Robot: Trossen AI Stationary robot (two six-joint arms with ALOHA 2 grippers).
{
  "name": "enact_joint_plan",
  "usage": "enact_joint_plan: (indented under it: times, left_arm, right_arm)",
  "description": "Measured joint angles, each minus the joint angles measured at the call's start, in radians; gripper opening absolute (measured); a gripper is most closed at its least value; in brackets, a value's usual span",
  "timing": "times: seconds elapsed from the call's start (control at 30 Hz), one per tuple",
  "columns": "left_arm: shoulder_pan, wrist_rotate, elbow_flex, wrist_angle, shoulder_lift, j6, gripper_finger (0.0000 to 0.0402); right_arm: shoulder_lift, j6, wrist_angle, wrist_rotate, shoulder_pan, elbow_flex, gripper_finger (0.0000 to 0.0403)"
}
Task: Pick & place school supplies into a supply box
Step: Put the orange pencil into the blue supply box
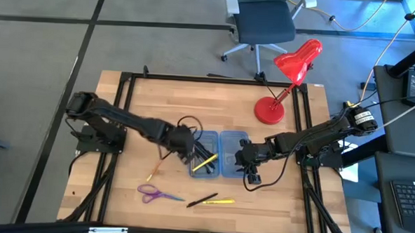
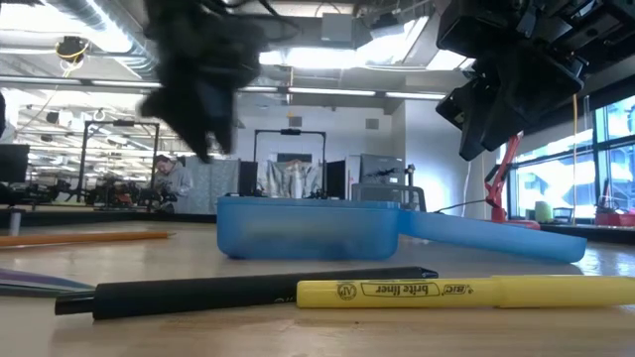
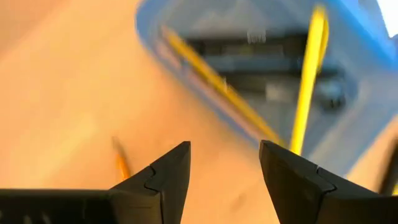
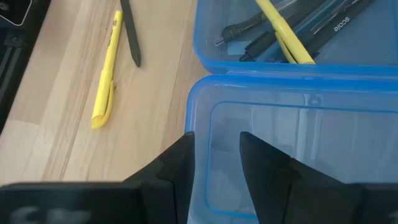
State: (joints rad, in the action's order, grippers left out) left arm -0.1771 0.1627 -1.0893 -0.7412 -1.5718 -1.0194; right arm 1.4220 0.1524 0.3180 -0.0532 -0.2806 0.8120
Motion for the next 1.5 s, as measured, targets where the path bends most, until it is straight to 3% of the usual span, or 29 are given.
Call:
enact_joint_plan:
  times: [0.23, 0.63, 1.03, 1.5]
  left_arm:
    - [-0.178, 0.020, 0.019, -0.123, -0.001, -0.313, 0.0185]
    - [-0.346, -0.065, 0.137, -0.141, -0.004, -0.634, 0.0183]
    - [-0.419, -0.145, 0.193, -0.108, -0.011, -0.756, 0.0173]
    - [-0.418, -0.231, 0.196, -0.092, -0.110, -0.721, 0.0155]
  right_arm:
    - [0.000, 0.000, -0.008, 0.007, 0.000, 0.000, 0.0132]
    - [0.000, 0.002, -0.028, 0.033, 0.000, 0.000, 0.0132]
    - [0.000, 0.000, -0.035, 0.034, 0.000, 0.000, 0.0132]
    - [0.000, -0.004, -0.037, 0.034, 0.000, 0.000, 0.0132]
